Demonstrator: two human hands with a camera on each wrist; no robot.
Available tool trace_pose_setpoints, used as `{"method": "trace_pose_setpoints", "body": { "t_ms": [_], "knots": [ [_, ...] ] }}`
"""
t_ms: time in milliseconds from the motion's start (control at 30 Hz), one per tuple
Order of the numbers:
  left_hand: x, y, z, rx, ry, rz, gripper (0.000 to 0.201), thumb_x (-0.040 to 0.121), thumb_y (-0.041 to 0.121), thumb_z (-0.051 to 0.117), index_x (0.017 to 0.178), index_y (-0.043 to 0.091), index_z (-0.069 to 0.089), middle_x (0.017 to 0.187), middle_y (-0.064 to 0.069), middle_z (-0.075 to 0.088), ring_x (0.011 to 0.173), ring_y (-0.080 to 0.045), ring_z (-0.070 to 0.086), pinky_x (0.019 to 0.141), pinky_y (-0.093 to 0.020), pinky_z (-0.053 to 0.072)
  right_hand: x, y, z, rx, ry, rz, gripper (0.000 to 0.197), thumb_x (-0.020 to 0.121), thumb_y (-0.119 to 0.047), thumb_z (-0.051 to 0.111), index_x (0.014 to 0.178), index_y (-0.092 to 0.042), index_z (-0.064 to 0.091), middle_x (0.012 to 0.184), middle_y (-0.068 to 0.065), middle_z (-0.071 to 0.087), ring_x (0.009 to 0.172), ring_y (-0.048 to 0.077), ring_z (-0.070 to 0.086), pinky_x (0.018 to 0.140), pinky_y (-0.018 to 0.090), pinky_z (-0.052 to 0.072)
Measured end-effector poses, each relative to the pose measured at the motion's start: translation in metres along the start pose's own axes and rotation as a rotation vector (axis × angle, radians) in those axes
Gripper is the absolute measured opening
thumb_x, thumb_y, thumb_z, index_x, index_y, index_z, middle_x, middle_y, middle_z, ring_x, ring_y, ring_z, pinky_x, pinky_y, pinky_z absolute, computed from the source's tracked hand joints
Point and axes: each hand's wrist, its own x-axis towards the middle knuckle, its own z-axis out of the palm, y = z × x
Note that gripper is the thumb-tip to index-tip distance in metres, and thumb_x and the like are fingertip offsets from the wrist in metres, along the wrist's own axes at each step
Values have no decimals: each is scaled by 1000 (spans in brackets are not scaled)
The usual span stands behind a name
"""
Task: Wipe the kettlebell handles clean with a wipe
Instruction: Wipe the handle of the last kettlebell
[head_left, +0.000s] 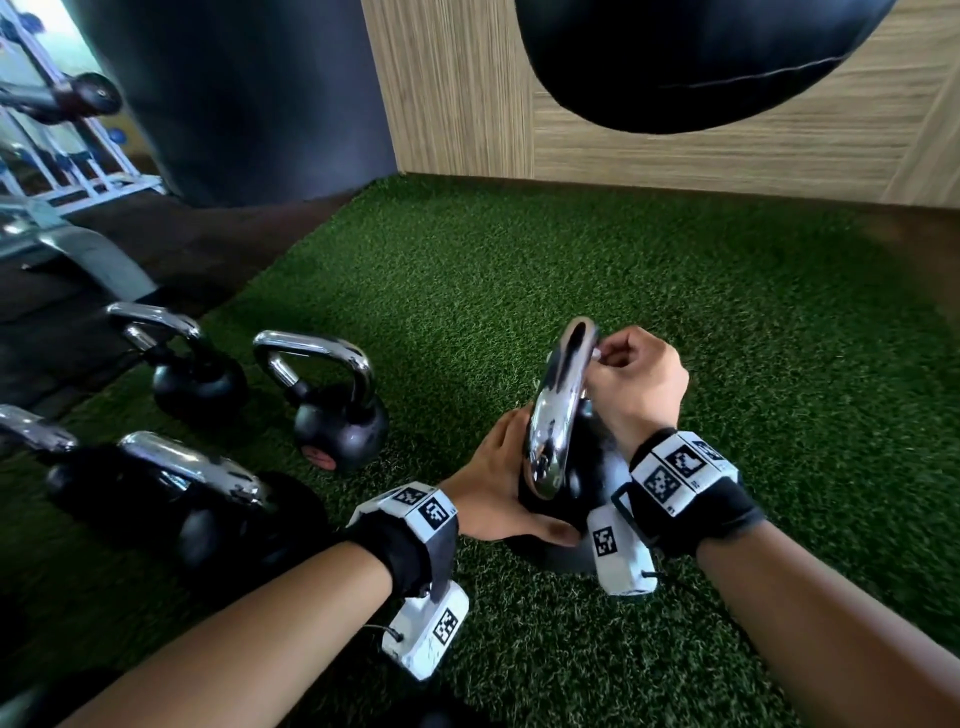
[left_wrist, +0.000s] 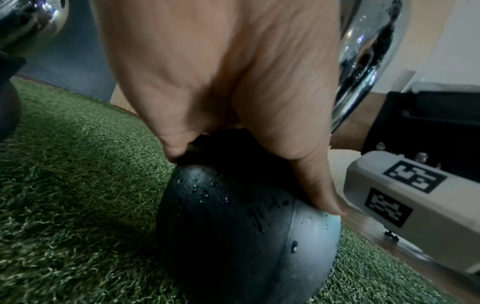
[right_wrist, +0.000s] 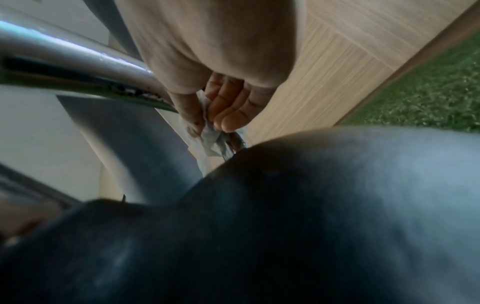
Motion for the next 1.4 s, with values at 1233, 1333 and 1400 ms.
{"method": "trace_pose_setpoints", "body": {
  "t_ms": [1233, 1333, 1400],
  "knots": [
    [-28, 94, -111, 620, 55, -59, 66, 62, 35, 95, 104, 22, 46, 105, 0, 63, 93, -25, 66, 77, -37, 55, 30, -56, -83, -641, -675, -344, 11, 88, -14, 60, 83, -21, 67, 75, -6, 67, 63, 8, 65, 45, 13, 46],
    [-25, 88, -127, 681, 97, 52, 59, 65, 26, 93, 95, 28, 42, 98, 4, 58, 89, -25, 65, 72, -36, 51, -1, -53, -95, -663, -508, -254, 5, 84, -23, 64, 83, -19, 67, 68, -6, 61, 56, 3, 57, 43, 13, 38],
    [-20, 84, -134, 688, 107, 120, 57, 68, 18, 89, 93, 30, 39, 98, 6, 57, 87, -26, 64, 70, -35, 47, -23, -57, -100, -676, -447, -227, 9, 82, -26, 62, 79, -18, 63, 64, -7, 56, 53, 6, 53, 46, 15, 38]
  ]
}}
